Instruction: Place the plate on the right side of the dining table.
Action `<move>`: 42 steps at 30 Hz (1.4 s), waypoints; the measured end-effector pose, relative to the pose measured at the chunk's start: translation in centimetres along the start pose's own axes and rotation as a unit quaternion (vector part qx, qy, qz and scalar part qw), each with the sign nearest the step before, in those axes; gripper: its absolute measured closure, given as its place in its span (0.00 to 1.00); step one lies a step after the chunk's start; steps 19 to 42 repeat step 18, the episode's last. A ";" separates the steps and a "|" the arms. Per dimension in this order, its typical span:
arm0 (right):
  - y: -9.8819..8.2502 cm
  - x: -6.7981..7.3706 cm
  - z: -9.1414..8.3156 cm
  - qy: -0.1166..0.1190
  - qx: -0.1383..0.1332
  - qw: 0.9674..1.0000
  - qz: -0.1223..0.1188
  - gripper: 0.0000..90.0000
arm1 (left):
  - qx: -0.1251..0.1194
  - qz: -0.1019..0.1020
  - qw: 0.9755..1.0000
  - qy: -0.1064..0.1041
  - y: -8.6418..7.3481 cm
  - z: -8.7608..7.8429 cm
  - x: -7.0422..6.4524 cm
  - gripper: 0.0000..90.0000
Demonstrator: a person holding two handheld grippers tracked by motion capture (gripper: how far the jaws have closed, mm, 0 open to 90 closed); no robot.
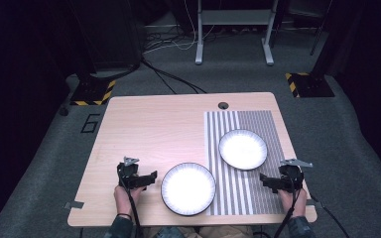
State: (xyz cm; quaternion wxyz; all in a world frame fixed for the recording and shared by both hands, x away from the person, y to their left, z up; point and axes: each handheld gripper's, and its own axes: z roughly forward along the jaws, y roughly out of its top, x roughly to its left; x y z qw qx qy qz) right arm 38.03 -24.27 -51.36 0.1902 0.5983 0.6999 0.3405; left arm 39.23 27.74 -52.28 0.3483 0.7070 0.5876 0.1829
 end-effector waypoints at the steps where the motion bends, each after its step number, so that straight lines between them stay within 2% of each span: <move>1: -0.1 0.0 0.1 -0.004 0.002 1.000 -0.003 0.00 | -0.003 0.004 1.000 0.011 -0.2 -0.1 0.2 0.10; 4: -0.6 0.1 0.7 -0.020 0.009 1.000 -0.016 0.00 | -0.007 0.014 0.999 0.038 -0.6 -0.4 0.8 0.10; 8: -1.2 0.5 1.0 -0.055 0.000 0.998 -0.042 0.00 | -0.013 0.038 0.997 0.066 -1.2 -0.4 1.2 0.10; 42: -1.3 0.5 1.0 -0.056 -0.003 0.998 -0.041 0.00 | -0.015 0.036 0.997 0.066 -1.2 -0.4 1.3 0.10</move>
